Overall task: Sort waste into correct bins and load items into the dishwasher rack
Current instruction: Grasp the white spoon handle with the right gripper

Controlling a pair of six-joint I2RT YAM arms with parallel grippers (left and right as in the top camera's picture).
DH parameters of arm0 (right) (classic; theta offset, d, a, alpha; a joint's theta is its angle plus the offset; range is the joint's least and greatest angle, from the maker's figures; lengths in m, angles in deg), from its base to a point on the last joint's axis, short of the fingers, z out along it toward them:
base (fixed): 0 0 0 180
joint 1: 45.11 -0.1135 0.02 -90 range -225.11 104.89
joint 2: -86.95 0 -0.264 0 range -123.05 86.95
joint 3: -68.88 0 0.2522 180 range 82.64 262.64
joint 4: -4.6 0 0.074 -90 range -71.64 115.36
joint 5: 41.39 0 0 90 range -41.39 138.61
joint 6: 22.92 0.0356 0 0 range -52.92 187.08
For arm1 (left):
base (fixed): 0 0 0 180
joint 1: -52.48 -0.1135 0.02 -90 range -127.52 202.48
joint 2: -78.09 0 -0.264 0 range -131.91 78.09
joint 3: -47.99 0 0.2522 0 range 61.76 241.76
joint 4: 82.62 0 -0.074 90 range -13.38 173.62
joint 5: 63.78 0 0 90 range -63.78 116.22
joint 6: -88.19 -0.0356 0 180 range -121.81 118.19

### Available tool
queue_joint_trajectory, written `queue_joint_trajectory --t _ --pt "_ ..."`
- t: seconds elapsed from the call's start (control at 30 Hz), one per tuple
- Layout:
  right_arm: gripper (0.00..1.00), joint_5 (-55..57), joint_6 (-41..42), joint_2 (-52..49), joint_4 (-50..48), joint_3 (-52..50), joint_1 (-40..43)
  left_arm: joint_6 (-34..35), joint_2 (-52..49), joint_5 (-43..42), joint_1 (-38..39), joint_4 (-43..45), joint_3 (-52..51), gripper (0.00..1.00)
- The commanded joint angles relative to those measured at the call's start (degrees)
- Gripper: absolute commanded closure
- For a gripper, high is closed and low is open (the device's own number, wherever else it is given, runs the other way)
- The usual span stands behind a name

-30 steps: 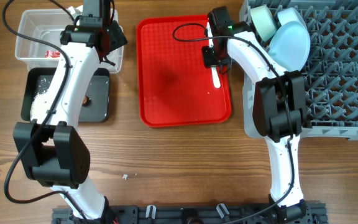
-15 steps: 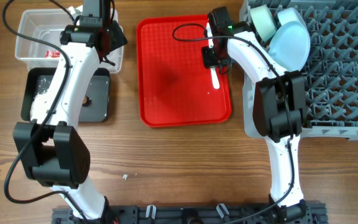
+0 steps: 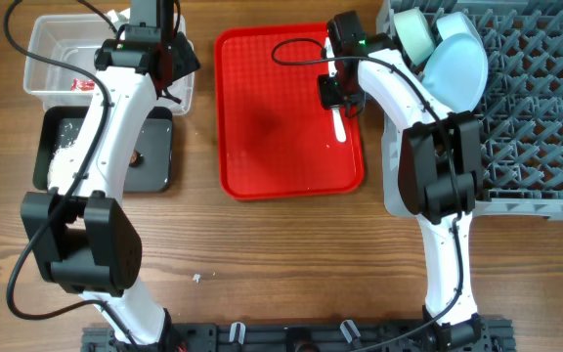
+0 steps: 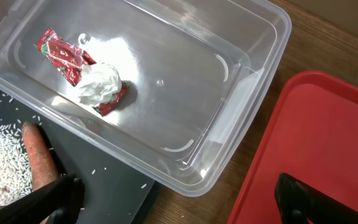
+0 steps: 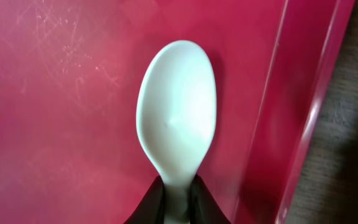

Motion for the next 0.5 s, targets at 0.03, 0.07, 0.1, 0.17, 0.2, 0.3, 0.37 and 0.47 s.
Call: queue_joint_trajectory --t 0.03,0.07,0.1,0.17,0.2,0.3,0.37,0.47 --pt "0.96 -0.94 0.22 4.15 0.00 -0.44 0.15 0.98 1.29 1.16 -0.04 0.15 0.37 0.00" --pt "0.96 -0.94 0.24 4.22 0.02 -0.44 0.15 0.98 1.29 1.16 -0.04 0.15 0.37 0.00" --pt "0.96 -0.96 0.24 4.22 0.13 -0.44 0.15 0.98 1.29 1.16 -0.04 0.15 0.37 0.00" --pt "0.96 -0.94 0.09 4.20 0.35 -0.46 0.15 0.98 1.29 1.16 -0.04 0.15 0.37 0.00" --pt "0.96 -0.92 -0.04 4.20 0.37 -0.46 0.15 0.98 1.29 1.16 -0.04 0.15 0.37 0.00" --pt "0.96 -0.94 -0.02 4.22 0.42 -0.46 0.15 0.98 1.29 1.16 -0.04 0.15 0.37 0.00" --pt "0.95 -1.20 0.02 4.35 0.70 -0.44 0.15 0.98 1.29 1.16 -0.04 0.15 0.37 0.00" --pt "0.96 -2.73 0.02 5.88 1.42 -0.44 0.26 0.98 1.29 1.16 -0.04 0.15 0.37 0.00"
